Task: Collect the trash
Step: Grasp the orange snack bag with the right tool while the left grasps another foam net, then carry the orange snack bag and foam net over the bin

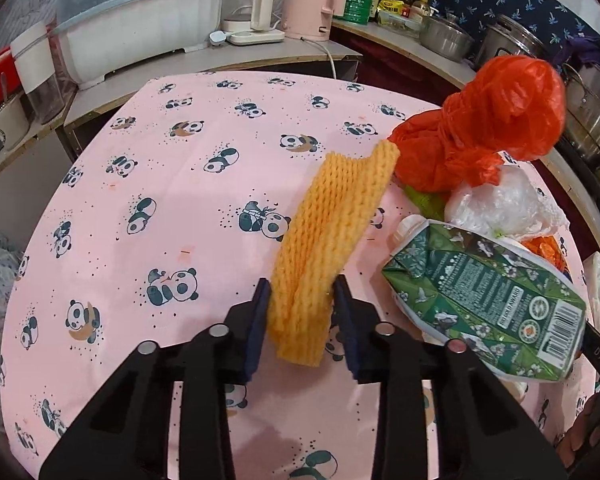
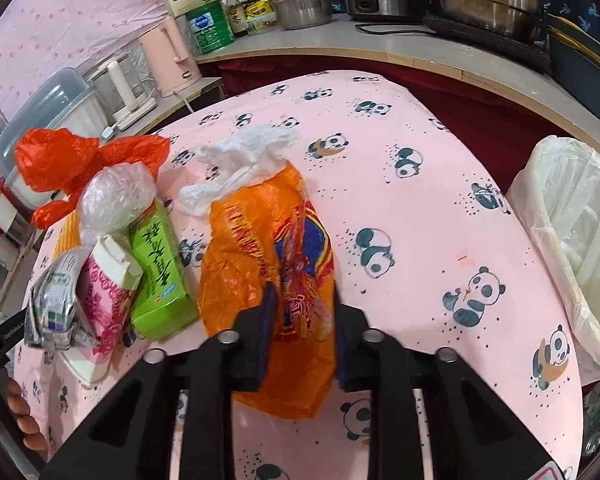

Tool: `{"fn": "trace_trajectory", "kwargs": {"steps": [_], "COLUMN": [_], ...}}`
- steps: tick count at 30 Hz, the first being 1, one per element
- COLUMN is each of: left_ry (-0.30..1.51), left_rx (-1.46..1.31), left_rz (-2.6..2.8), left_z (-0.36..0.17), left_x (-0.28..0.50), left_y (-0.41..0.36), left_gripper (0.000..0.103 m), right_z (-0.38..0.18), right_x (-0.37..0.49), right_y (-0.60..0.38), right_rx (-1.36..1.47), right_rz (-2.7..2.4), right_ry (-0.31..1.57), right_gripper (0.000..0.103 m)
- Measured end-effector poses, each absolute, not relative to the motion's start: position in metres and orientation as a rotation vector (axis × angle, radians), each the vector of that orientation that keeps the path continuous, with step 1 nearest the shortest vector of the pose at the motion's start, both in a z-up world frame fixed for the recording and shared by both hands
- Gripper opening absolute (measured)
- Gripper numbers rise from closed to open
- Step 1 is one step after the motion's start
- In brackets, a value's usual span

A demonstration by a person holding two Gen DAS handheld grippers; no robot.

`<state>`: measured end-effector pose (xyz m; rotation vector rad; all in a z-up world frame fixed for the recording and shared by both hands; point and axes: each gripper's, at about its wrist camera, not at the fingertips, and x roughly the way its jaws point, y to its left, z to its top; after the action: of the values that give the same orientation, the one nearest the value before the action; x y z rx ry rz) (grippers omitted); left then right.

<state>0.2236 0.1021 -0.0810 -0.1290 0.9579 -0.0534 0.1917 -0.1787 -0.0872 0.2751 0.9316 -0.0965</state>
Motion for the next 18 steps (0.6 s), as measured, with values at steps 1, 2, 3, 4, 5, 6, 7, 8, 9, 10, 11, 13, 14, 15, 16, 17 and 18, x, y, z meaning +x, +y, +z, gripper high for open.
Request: {"fn": "trace_trajectory", "kwargs": {"steps": [1, 2, 3, 4, 5, 6, 7, 8, 9, 10, 11, 13, 14, 15, 16, 17, 18], "left_ry": [0.957, 0.957, 0.955, 0.952, 0.948, 0.939, 0.929, 0.921, 0.91, 0.901, 0.891, 0.872, 0.857, 0.846, 0.836, 0.825, 0.812], "left_rx": [-0.132, -0.138, -0.147, -0.153, -0.155, -0.156, -0.159, -0.161, -0.164, -0.168, -0.176, -0.185, -0.186, -0.186, -0.183, -0.179, -0.176], "left_rz": [-0.055, -0.055, -0.058, -0.059, -0.06, -0.062, -0.065, -0.068, -0.069, -0.072, -0.078, -0.089, -0.095, -0.103, -0.11, -0.12, -0.134], "left_z": [-0.079, -0.077, -0.074, -0.071, -0.069, -0.064, -0.06, -0.057, -0.052, -0.047, -0.04, -0.029, -0.021, -0.015, -0.009, -0.002, 0.006], "left_x": [0.221, 0.219, 0.216, 0.214, 0.211, 0.207, 0.203, 0.2, 0.196, 0.193, 0.189, 0.183, 0.178, 0.174, 0.171, 0.168, 0.164], "left_y": [0.102, 0.101, 0.101, 0.101, 0.1, 0.099, 0.099, 0.098, 0.098, 0.097, 0.096, 0.093, 0.091, 0.088, 0.085, 0.081, 0.075], "left_gripper": [0.024, 0.023, 0.022, 0.021, 0.021, 0.021, 0.02, 0.02, 0.02, 0.02, 0.02, 0.02, 0.02, 0.02, 0.02, 0.02, 0.02], "right_z": [-0.086, -0.085, -0.082, -0.079, -0.075, -0.07, -0.065, -0.06, -0.053, -0.046, -0.04, -0.024, -0.017, -0.01, -0.003, 0.005, 0.01], "right_x": [0.189, 0.188, 0.185, 0.182, 0.179, 0.175, 0.173, 0.17, 0.166, 0.163, 0.161, 0.154, 0.15, 0.148, 0.144, 0.14, 0.138], "right_y": [-0.176, -0.175, -0.173, -0.172, -0.171, -0.171, -0.171, -0.172, -0.172, -0.172, -0.172, -0.171, -0.171, -0.171, -0.171, -0.172, -0.173], "right_rx": [0.266, 0.261, 0.257, 0.254, 0.252, 0.253, 0.256, 0.26, 0.264, 0.265, 0.264, 0.259, 0.258, 0.258, 0.26, 0.263, 0.264], "right_rz": [-0.093, -0.087, -0.084, -0.084, -0.079, -0.073, -0.07, -0.063, -0.055, -0.05, -0.044, -0.032, -0.026, -0.023, -0.019, -0.015, -0.013], "right_ry": [0.928, 0.926, 0.922, 0.913, 0.904, 0.893, 0.882, 0.87, 0.855, 0.842, 0.829, 0.795, 0.777, 0.763, 0.745, 0.726, 0.715], "right_gripper": [0.008, 0.007, 0.005, 0.005, 0.005, 0.004, 0.004, 0.004, 0.004, 0.004, 0.004, 0.004, 0.004, 0.004, 0.004, 0.004, 0.004]}}
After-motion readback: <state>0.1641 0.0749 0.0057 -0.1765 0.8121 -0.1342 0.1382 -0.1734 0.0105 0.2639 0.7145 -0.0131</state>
